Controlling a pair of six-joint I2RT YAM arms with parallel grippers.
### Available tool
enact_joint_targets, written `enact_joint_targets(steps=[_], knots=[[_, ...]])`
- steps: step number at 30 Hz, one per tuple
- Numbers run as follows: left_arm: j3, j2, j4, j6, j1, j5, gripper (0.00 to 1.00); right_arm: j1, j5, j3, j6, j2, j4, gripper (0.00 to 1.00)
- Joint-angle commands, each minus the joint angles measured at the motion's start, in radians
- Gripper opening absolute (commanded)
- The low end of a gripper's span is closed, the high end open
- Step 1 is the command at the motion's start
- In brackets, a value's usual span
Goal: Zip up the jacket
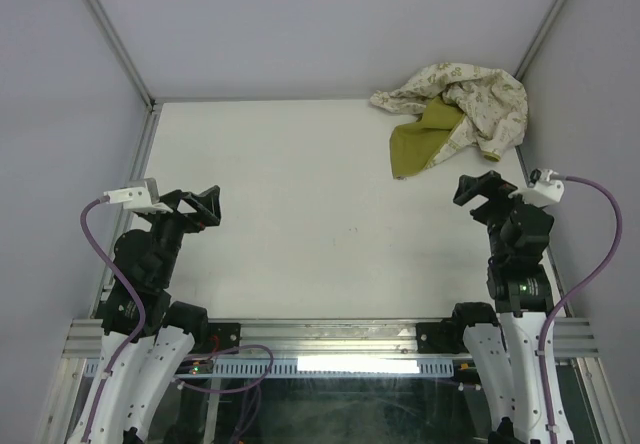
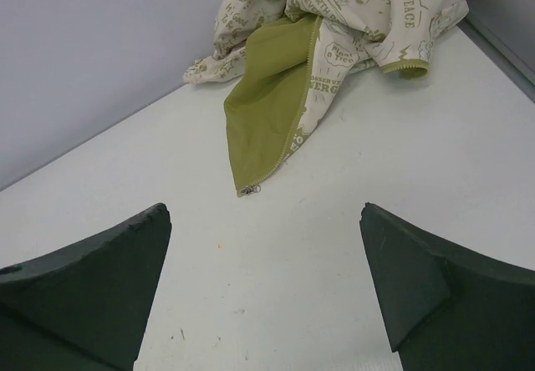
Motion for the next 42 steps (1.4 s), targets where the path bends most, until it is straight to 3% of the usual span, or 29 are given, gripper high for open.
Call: enact_joint_targets(steps=[1, 11, 19, 25, 30, 36, 42], knots=[[0.023, -0.002, 0.047, -0.001, 0.008, 0.015, 0.99, 0.0, 0.011, 0.0, 0.011, 0.013, 0.047, 0.99], [0.022, 0.01, 0.046, 0.001, 0.008, 0.022, 0.99, 0.0, -0.094, -0.062, -0.011, 0.101, 0.22, 0.99], [0.023, 0.008, 0.043, 0.002, 0.008, 0.041, 0.99, -0.017, -0.024, -0.065, 0.036, 0.428, 0.5, 0.99], [0.02, 0.013, 0.043, 0.011, 0.009, 0.063, 0.99, -0.119, -0.04, 0.029, 0.12, 0.799, 0.702, 0.99], [0.021, 0.016, 0.043, 0.012, 0.008, 0.062, 0.99, -0.183, -0.04, 0.196, 0.138, 1.09, 0.795, 0.99], [0.023, 0.024, 0.042, 0.017, 0.009, 0.068, 0.99, -0.208, -0.031, 0.521, 0.183, 1.479, 0.713, 0.99], [0.022, 0.027, 0.042, 0.019, 0.009, 0.076, 0.99, -0.21, -0.026, 0.805, 0.215, 1.731, 0.561, 0.99]])
